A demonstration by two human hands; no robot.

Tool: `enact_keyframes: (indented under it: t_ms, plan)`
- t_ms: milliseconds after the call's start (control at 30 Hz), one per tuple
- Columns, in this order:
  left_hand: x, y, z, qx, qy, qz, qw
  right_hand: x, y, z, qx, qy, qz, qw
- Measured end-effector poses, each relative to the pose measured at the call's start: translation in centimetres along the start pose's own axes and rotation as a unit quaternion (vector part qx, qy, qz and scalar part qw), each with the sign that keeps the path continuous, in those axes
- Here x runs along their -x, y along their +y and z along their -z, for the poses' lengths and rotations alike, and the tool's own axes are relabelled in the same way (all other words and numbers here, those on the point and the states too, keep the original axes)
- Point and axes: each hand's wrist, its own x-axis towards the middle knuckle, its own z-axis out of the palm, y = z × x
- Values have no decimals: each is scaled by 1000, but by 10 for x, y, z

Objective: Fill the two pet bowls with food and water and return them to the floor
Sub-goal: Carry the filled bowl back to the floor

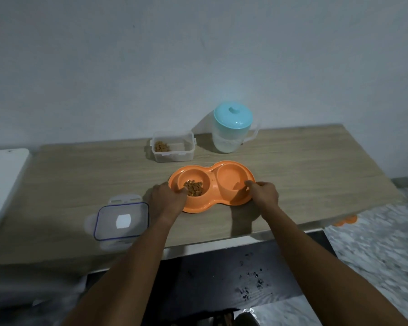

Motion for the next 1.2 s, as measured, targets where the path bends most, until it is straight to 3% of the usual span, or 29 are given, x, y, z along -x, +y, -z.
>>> enact_keyframes:
  t_ms: [133, 433, 667, 833, 1200]
  plan:
    - [-3, 9, 6, -14, -15, -6, 1000, -7, 3, -1, -18, 5, -24, 1000]
    - [9, 20, 14, 91, -42, 43, 994, 5, 15, 12, -66, 4, -44, 997]
    - [44, 55, 14, 151, -23, 14, 988, 9, 25, 64, -125, 6, -31, 992]
    - [95, 108, -5, 170, -16, -11, 985, 3, 40, 144, -175, 3, 0, 985]
    - [235, 277, -108, 213, -44, -83, 973, -33, 109, 397, -198, 47, 46, 978]
